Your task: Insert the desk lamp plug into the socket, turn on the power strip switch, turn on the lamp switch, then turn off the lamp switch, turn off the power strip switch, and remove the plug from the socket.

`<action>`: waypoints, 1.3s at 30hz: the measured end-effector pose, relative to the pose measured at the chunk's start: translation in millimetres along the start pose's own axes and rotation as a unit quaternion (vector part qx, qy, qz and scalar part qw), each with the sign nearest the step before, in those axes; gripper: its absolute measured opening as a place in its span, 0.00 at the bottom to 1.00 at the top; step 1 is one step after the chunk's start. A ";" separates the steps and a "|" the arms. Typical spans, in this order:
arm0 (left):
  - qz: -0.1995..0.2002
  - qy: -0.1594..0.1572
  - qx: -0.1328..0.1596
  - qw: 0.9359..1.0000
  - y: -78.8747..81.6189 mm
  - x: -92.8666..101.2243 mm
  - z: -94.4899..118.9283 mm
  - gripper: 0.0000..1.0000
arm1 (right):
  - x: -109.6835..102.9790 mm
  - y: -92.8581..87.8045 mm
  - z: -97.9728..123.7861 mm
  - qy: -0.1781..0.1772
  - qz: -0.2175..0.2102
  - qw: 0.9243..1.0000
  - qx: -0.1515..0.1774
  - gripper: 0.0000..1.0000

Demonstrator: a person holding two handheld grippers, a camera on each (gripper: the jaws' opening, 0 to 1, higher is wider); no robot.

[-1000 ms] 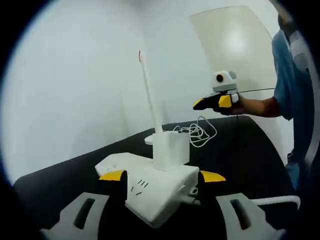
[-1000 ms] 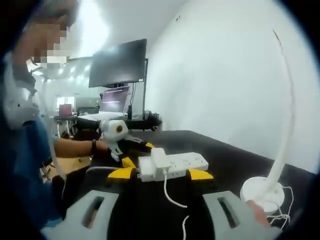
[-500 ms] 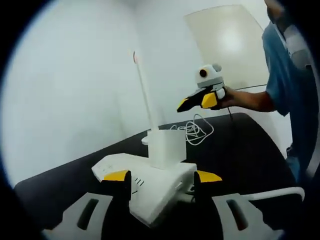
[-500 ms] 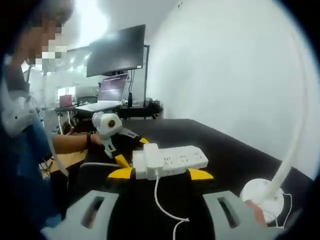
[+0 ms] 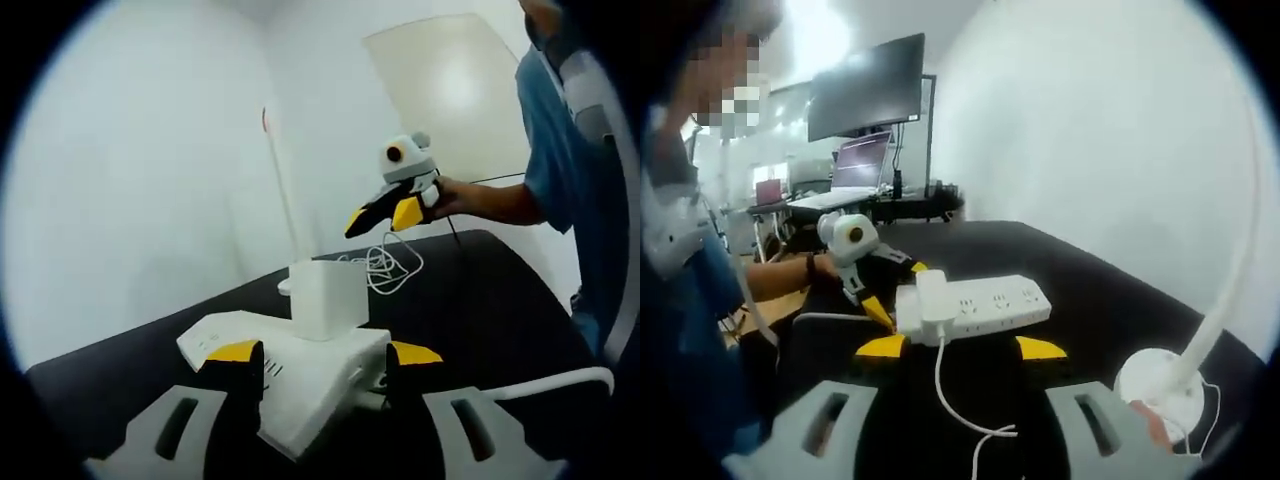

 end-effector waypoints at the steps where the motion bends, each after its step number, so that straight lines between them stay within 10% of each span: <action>1: 0.000 0.000 0.000 1.000 0.0 -0.2 -0.2 0.47 | -0.1 -0.4 -1.2 0.002 0.001 1.000 -0.004 0.41; 17: -0.001 -0.001 0.001 1.000 -0.4 0.2 -1.9 0.45 | -0.9 5.5 -29.1 0.038 0.024 0.992 -0.114 0.29; 26: -0.002 -0.002 0.002 1.000 -0.4 0.0 -2.0 0.45 | 1.3 21.8 -60.5 0.107 0.047 0.958 -0.262 0.23; 39: -0.003 -0.003 0.003 1.000 -0.2 0.9 -2.7 0.45 | -7.8 23.7 -81.2 0.117 0.059 0.937 -0.325 0.16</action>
Point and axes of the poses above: the point that each gripper's makers call its tool centre point, and the gripper's own axes: z roughly backward along the fingers, x roughly to its right, y roughly out of its top, the point moved 10 cm from there along z, roughly backward along the fingers, and after that the axes turned 5 degrees about x, right-handed, at the moved point
